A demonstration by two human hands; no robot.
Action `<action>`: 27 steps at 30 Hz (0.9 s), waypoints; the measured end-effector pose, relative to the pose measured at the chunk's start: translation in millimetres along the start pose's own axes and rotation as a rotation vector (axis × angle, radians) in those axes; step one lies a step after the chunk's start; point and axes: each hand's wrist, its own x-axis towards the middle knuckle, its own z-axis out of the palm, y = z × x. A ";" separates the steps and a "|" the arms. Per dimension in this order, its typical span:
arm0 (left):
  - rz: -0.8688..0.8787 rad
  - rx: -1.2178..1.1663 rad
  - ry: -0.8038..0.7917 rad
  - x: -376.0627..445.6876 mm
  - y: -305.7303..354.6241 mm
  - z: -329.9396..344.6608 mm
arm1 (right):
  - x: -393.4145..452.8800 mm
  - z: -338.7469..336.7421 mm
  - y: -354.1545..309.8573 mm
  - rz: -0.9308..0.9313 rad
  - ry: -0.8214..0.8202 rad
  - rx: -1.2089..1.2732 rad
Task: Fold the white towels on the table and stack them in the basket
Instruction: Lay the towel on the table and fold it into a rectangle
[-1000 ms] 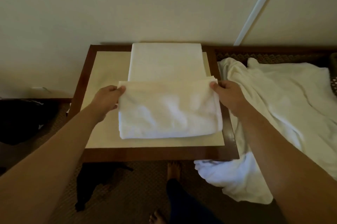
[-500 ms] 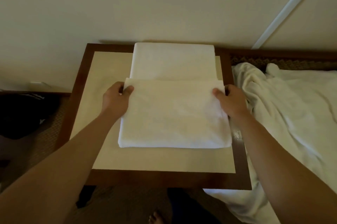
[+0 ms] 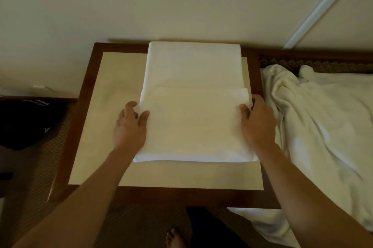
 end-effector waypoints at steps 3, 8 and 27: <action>0.262 0.177 0.187 -15.4 19.7 5.3 | -19.2 -3.4 -28.6 -0.146 0.062 -0.190; 0.515 0.414 -0.264 -27.1 49.3 41.7 | -56.5 29.7 -59.9 -0.429 -0.309 -0.270; 0.652 0.469 -0.173 -70.7 8.0 34.1 | -85.3 14.2 -20.1 -0.479 -0.303 -0.327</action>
